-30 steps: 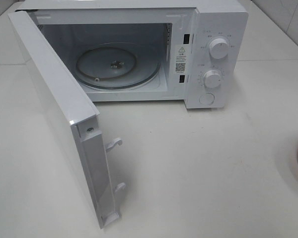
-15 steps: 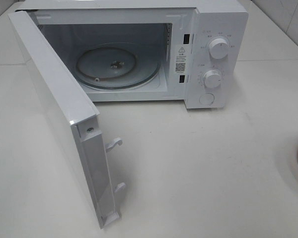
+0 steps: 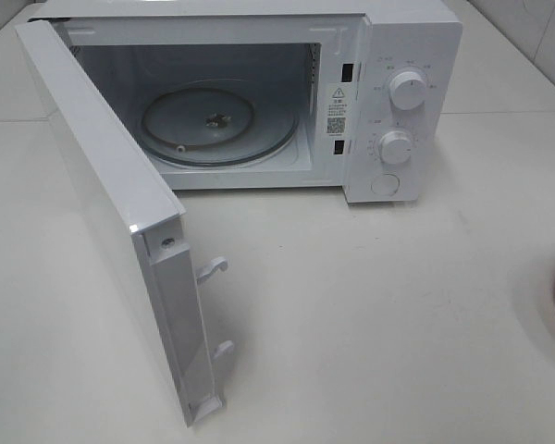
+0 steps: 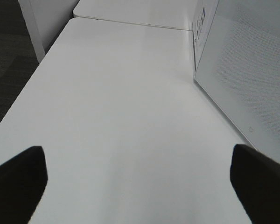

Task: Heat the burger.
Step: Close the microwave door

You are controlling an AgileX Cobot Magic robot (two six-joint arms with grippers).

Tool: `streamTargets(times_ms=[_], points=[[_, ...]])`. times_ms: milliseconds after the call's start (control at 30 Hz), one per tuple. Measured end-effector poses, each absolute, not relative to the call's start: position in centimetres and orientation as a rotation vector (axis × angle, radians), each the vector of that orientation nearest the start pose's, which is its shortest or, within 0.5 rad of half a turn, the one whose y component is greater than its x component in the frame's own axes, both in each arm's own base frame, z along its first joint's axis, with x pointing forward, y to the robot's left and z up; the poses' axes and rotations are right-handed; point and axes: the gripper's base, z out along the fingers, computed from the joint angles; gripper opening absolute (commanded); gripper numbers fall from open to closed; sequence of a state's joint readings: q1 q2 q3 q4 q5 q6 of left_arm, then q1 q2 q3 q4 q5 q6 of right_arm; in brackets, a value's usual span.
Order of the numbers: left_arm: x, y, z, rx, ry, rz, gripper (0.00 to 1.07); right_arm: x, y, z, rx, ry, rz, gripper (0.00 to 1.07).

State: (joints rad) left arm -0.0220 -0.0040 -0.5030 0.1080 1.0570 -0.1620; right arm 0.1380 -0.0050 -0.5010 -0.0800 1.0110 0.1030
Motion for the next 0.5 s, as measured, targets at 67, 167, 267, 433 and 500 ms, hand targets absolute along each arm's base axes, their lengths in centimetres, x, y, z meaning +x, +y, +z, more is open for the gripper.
streamTargets(times_ms=[67,167,267,433,500], points=[[-0.58,0.87,27.88,-0.147,2.024,0.013,1.01,-0.31,-0.67,28.18,-0.033,1.986,0.061,0.76],[-0.58,0.87,27.88,-0.147,2.024,0.013,1.01,-0.31,-0.67,28.18,-0.033,1.986,0.061,0.76],[-0.58,0.87,27.88,-0.147,2.024,0.013,1.01,-0.31,-0.67,28.18,-0.033,1.986,0.061,0.76],[-0.58,0.87,27.88,-0.147,2.024,0.013,1.01,-0.31,-0.67,28.18,-0.033,1.986,0.061,0.76],[-0.58,0.87,27.88,-0.147,2.024,0.013,1.01,-0.31,-0.67,28.18,-0.033,1.986,0.061,0.76]])
